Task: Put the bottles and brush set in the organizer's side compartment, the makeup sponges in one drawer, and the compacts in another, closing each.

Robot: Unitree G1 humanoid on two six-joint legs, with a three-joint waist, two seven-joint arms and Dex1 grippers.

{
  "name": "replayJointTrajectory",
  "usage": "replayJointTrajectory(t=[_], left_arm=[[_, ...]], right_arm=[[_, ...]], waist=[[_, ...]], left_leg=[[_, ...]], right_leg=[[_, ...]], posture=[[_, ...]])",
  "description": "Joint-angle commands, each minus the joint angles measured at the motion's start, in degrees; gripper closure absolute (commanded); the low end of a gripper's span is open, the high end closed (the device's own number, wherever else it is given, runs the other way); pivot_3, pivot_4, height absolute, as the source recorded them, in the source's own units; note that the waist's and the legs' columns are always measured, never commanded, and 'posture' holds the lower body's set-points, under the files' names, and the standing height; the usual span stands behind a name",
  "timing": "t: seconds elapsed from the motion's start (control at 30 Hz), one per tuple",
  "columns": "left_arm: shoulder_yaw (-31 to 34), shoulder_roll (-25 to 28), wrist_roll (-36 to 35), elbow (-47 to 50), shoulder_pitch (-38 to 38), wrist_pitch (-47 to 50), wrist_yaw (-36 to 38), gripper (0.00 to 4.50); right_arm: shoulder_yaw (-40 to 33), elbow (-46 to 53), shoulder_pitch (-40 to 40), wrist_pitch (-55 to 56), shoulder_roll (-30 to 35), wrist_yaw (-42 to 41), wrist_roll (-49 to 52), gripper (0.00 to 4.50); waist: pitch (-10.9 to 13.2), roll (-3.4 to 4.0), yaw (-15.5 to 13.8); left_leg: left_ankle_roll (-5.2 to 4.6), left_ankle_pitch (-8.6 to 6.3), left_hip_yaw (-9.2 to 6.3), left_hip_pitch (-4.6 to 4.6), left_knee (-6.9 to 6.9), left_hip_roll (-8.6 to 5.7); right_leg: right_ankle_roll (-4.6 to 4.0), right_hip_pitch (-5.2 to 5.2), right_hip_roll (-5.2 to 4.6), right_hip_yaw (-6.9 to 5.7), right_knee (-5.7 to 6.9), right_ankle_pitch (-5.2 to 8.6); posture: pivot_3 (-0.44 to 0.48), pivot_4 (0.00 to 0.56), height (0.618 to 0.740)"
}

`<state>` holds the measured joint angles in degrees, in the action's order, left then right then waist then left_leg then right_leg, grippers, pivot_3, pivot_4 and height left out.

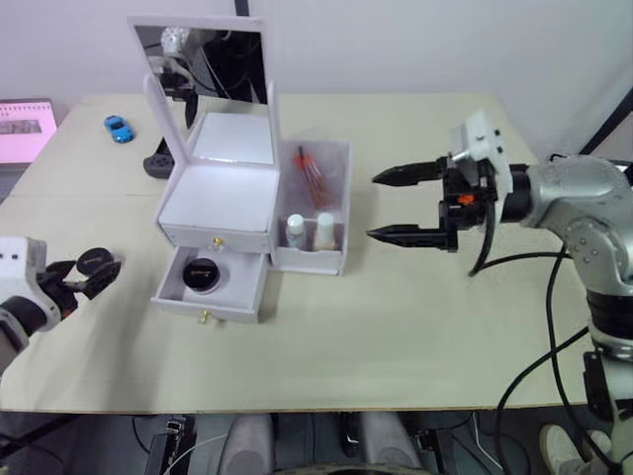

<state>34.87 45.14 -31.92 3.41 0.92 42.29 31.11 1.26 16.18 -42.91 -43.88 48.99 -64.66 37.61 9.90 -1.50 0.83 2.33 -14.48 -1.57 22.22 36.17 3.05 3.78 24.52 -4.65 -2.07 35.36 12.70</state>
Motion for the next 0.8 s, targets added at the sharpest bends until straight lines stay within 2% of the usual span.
replayJointTrajectory(t=[0.03,0.47,0.8], left_arm=[[1.40,1.00,1.49,-1.31,-2.04,0.16,-2.83,0.03],[-1.45,0.62,5.62,-10.97,-8.68,-3.65,-4.09,0.03],[-4.85,0.11,6.91,-13.92,-11.21,-5.12,-2.38,0.03]], right_arm=[[-2.36,2.26,-2.51,-1.73,1.37,-0.71,2.57,0.00],[-4.11,4.42,-1.68,-2.04,1.14,-0.11,5.35,0.00],[-4.00,4.49,-1.08,-0.96,2.34,-0.18,4.38,0.00]], waist=[[0.00,0.00,0.01],[-0.01,-0.02,-0.30],[-0.01,-0.02,-0.08]], left_leg=[[0.00,0.00,0.00,0.00,0.00,0.00],[0.00,0.00,0.01,0.00,0.04,-0.01],[0.00,0.00,0.01,-0.01,0.03,-0.01]], right_leg=[[0.00,0.01,0.00,0.00,0.01,0.00],[0.00,0.00,-0.02,0.00,0.04,-0.01],[0.05,0.00,-0.01,0.01,0.05,-0.03]], posture=[[0.000,0.150,0.725],[0.000,0.150,0.725],[0.000,0.150,0.725]])
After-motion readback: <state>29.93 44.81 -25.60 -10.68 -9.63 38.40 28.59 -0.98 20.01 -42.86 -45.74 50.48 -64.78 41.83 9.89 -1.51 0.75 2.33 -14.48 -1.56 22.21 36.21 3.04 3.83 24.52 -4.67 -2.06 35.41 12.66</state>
